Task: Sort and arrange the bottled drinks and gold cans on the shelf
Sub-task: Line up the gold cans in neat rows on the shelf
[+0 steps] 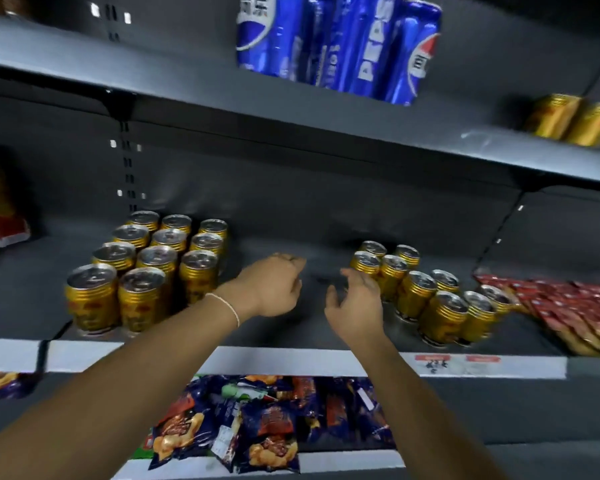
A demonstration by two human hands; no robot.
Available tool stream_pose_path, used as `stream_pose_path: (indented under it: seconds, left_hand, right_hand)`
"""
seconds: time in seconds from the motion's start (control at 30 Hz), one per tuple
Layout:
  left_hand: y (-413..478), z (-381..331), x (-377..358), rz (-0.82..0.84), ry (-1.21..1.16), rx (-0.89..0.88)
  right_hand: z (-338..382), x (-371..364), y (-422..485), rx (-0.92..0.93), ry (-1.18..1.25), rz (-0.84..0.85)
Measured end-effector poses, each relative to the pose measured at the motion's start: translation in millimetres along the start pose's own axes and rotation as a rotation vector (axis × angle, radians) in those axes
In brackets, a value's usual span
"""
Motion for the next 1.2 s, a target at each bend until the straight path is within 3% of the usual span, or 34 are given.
stream_pose_path:
  seconds: [0.2,0.4,0.53,0.8,0.93,1.03,1.2]
  left_hand:
    - [42,-84,-45,0.075,-0.089,-0.090]
    - [65,-140,-73,0.125,-0.082,-0.140]
    - [70,-156,-82,0.140,-0.094,-0.151]
    - [69,-160,-90,0.155,-0.119,-0.150]
    - [64,-159,-89,0.168,-0.225,-0.161]
    - [57,-153,-86,0.187,-0.484,-0.157]
    - [39,-116,-69,0.130,-0.864,0.000]
  right_hand:
    - [-83,69,3,-0.112,-0.313,-0.058]
    - [-143,87,12,-0.222,-0.450,0.127]
    - [-159,84,14,-0.241,-0.497,0.200]
    - [-156,92,19,-0.232,-0.473,0.107]
    - [-140,93,14,-0.152,-0.248,0.047]
    - [-121,96,17,-0.089,0.072,0.031]
    - [-95,79,24,-0.196,0.518,0.069]
Point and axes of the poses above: each hand's wrist, its own y-axis towards the middle knuckle, its own x-axis out of the back of the hand, z = x × y, the point moved 9 cm from there along y, towards the middle knuckle, and after that the axes turned 5 degrees about z, right-handed, at the moved point
